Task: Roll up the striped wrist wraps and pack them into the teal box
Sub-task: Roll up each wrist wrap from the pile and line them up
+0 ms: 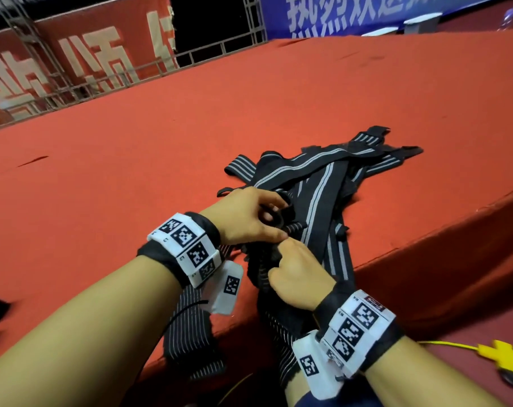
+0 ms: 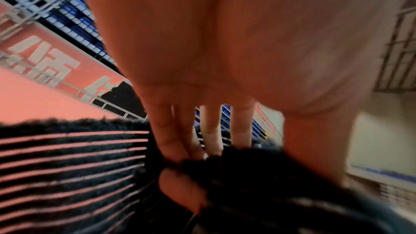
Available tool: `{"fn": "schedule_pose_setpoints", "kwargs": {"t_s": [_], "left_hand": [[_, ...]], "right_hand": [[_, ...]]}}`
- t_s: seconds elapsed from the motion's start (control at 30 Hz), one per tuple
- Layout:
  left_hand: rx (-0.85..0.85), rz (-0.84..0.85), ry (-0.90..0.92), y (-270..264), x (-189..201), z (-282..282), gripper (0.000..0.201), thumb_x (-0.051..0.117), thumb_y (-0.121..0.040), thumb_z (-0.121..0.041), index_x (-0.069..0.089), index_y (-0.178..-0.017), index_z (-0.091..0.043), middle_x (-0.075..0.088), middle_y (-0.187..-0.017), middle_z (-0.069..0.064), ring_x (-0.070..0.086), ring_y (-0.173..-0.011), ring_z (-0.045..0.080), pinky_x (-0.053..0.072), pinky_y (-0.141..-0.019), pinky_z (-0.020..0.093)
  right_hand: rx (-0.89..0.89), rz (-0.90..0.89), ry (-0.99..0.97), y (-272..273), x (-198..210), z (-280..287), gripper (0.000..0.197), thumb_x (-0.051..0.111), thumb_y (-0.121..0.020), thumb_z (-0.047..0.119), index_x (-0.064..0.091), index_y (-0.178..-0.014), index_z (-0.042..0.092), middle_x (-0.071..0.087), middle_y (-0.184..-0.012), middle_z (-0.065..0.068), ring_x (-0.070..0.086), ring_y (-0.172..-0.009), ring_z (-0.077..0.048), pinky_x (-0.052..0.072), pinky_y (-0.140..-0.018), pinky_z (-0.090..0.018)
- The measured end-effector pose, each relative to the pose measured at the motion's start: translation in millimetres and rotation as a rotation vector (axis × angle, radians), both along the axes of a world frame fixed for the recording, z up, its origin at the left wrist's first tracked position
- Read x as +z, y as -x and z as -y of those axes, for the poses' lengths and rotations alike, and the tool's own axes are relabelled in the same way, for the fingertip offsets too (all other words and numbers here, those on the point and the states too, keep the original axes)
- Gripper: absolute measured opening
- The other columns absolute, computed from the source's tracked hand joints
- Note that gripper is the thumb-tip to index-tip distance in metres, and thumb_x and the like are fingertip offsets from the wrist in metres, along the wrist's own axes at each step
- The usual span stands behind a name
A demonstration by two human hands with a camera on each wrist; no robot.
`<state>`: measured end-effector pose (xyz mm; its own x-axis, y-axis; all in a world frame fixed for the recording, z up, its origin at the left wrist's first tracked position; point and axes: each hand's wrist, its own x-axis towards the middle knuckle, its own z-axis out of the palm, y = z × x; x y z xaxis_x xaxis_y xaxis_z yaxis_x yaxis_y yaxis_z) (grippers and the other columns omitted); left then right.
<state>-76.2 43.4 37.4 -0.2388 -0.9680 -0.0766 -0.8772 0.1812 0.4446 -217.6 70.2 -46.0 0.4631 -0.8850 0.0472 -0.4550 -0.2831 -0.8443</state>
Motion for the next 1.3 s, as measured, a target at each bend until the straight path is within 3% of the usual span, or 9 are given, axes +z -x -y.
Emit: {"fn": "schedule_pose_setpoints", "kwargs": {"t_s": [0.1, 0.2, 0.3, 0.5, 0.6, 0.7, 0.9, 1.1, 1.3], "left_hand": [[-0.001, 0.187, 0.053, 6.5, 3.1, 1.7, 0.050, 0.082, -0.076, -0.025, 0.068, -0.124, -0.028, 0.063, -0.086, -0.015, 0.063, -0.084, 0.006, 0.044, -0.075, 0.019], [0.047, 0.285, 0.197, 8.8, 1.6, 8.1, 0.034, 0.072, -0.076, -0.017, 0.073, -0.110, -0.023, 0.065, -0.081, -0.002, 0.066, -0.089, 0.025, 0.048, -0.073, 0.030], [0.249, 0.185, 0.365, -1.0, -2.1, 18.1, 0.034, 0.066, -0.079, -0.011, 0.074, -0.111, -0.022, 0.075, -0.100, 0.008, 0.067, -0.098, 0.031, 0.053, -0.085, 0.037], [0.230, -0.134, 0.482, 9.0, 1.7, 36.6, 0.023, 0.069, -0.086, -0.019, 0.075, -0.107, -0.018, 0.068, -0.096, 0.004, 0.064, -0.094, 0.020, 0.044, -0.080, 0.027], [0.029, -0.399, 0.244, 33.0, 6.8, 39.4, 0.037, 0.072, -0.085, -0.028, 0.070, -0.122, -0.024, 0.075, -0.108, -0.008, 0.065, -0.100, 0.002, 0.053, -0.100, 0.033], [0.015, -0.378, 0.215, 39.2, 9.7, 37.4, 0.038, 0.073, -0.092, -0.027, 0.069, -0.127, -0.014, 0.074, -0.116, -0.002, 0.067, -0.103, -0.001, 0.052, -0.096, 0.024], [0.166, -0.519, 0.273, 6.7, -9.5, 17.3, 0.015, 0.071, -0.091, -0.036, 0.076, -0.095, -0.021, 0.075, -0.084, -0.009, 0.067, -0.076, 0.003, 0.055, -0.077, 0.033], [0.099, -0.497, 0.133, -15.7, -23.2, -26.0, 0.038, 0.070, -0.090, -0.037, 0.064, -0.126, -0.027, 0.072, -0.116, -0.005, 0.068, -0.107, 0.008, 0.054, -0.094, 0.029], [0.255, -0.659, 0.171, -36.7, -16.2, -61.7, 0.011, 0.072, -0.083, -0.029, 0.065, -0.089, -0.024, 0.069, -0.088, 0.002, 0.061, -0.074, 0.023, 0.056, -0.066, 0.047]], "right_hand": [[0.033, 0.009, 0.022, 2.0, -7.2, 2.5, 0.024, 0.051, -0.075, 0.001, 0.060, -0.096, -0.004, 0.064, -0.093, -0.014, 0.061, -0.084, -0.031, 0.053, -0.074, -0.046], [0.041, 0.107, -0.018, 7.1, -10.1, 4.6, 0.064, 0.049, -0.074, -0.003, 0.057, -0.134, 0.020, 0.069, -0.093, -0.001, 0.057, -0.067, -0.005, 0.048, -0.072, -0.026], [0.075, 0.132, 0.012, 11.6, -9.2, 8.6, 0.088, 0.045, -0.071, -0.002, 0.040, -0.153, 0.028, 0.074, -0.108, -0.002, 0.067, -0.085, -0.007, 0.054, -0.089, -0.026], [-0.081, 0.194, -0.014, 15.2, -2.8, 12.5, 0.039, 0.055, -0.078, -0.002, 0.070, -0.107, 0.019, 0.067, -0.079, 0.011, 0.061, -0.072, -0.007, 0.046, -0.069, -0.016], [-0.243, 0.252, -0.035, 13.8, -5.8, 23.4, 0.015, 0.063, -0.085, 0.006, 0.068, -0.077, 0.018, 0.067, -0.074, 0.004, 0.061, -0.077, -0.017, 0.041, -0.067, -0.023], [-0.337, 0.317, -0.055, 15.1, -8.3, 31.4, 0.016, 0.066, -0.092, 0.021, 0.074, -0.103, 0.014, 0.075, -0.099, -0.004, 0.066, -0.098, -0.023, 0.050, -0.081, -0.031], [-0.383, 0.454, -0.065, 12.5, -2.3, 30.8, 0.049, 0.059, -0.086, 0.055, 0.072, -0.095, 0.009, 0.075, -0.087, -0.004, 0.069, -0.089, -0.026, 0.056, -0.086, -0.048], [-0.184, 0.560, -0.003, -1.8, 16.9, 14.9, 0.015, 0.059, -0.096, 0.018, 0.073, -0.103, 0.018, 0.075, -0.096, -0.003, 0.072, -0.094, -0.019, 0.058, -0.088, -0.046], [0.041, 0.544, -0.093, -17.2, 30.2, -5.2, 0.022, 0.068, -0.084, 0.006, 0.075, -0.101, 0.019, 0.077, -0.098, -0.007, 0.074, -0.096, -0.024, 0.057, -0.091, -0.050]]}}
